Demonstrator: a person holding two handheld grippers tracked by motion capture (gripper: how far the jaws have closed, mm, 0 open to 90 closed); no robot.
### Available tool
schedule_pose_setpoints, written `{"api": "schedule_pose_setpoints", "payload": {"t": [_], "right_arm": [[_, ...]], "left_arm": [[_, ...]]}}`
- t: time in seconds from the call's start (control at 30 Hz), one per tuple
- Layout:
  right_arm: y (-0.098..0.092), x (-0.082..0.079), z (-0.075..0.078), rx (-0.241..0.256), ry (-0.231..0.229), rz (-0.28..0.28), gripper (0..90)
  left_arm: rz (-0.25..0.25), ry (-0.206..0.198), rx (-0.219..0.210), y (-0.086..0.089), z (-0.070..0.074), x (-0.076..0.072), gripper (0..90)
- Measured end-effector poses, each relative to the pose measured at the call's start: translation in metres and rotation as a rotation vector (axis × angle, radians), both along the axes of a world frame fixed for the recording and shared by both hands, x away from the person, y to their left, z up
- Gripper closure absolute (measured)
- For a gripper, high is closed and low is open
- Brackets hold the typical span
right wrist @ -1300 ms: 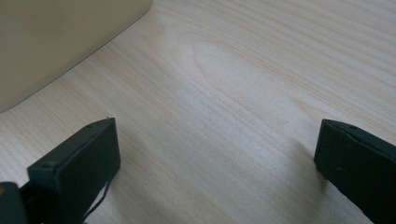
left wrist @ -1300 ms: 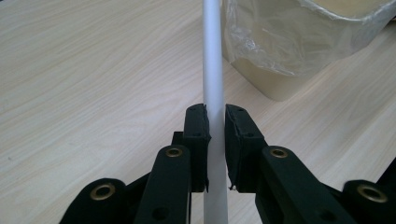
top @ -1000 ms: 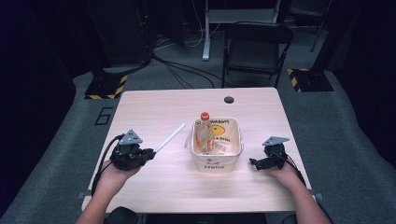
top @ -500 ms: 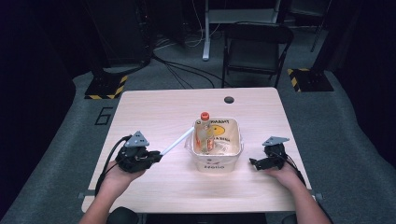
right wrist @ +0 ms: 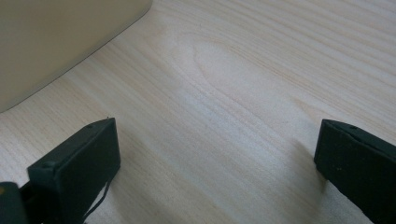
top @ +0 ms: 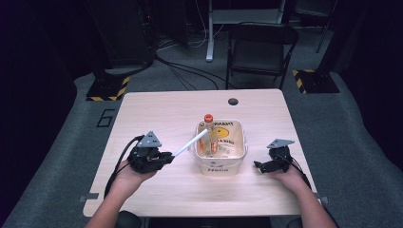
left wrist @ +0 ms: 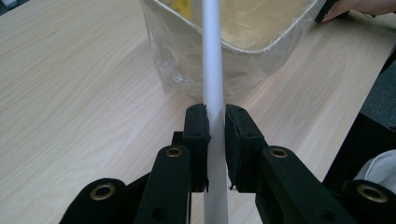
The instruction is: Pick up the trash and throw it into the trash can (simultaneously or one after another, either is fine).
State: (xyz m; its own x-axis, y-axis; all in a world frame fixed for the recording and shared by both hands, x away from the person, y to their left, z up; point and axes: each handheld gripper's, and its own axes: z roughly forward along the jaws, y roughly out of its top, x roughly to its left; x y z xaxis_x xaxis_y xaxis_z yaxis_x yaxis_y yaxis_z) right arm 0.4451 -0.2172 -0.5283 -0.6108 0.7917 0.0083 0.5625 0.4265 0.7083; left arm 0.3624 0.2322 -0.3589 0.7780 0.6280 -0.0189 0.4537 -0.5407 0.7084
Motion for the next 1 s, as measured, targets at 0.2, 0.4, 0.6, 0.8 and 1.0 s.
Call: {"api": "schedule_pose_setpoints", "payload": {"t": [0.2, 0.4, 0.6, 0.8, 1.0], "right_arm": [[0.0, 0.0, 0.0, 0.0, 0.0, 0.002, 0.0], [0.0, 0.0, 0.0, 0.0, -0.001, 0.0, 0.0], [0.0, 0.0, 0.0, 0.0, -0.001, 0.001, 0.0], [0.0, 0.0, 0.0, -0.001, -0.001, 0.001, 0.0], [0.0, 0.0, 0.0, 0.0, -0.001, 0.001, 0.0]], "left_arm": [[-0.008, -0.002, -0.015, -0.008, 0.0, 0.005, 79.5], [-0.006, 0.014, -0.03, -0.014, 0.001, 0.008, 79.5], [-0.009, 0.016, -0.03, -0.019, 0.001, 0.012, 79.5], [-0.012, 0.023, -0.031, -0.024, 0.001, 0.015, 79.4], [-0.021, 0.023, -0.045, -0.033, 0.0, 0.019, 79.4]]}}
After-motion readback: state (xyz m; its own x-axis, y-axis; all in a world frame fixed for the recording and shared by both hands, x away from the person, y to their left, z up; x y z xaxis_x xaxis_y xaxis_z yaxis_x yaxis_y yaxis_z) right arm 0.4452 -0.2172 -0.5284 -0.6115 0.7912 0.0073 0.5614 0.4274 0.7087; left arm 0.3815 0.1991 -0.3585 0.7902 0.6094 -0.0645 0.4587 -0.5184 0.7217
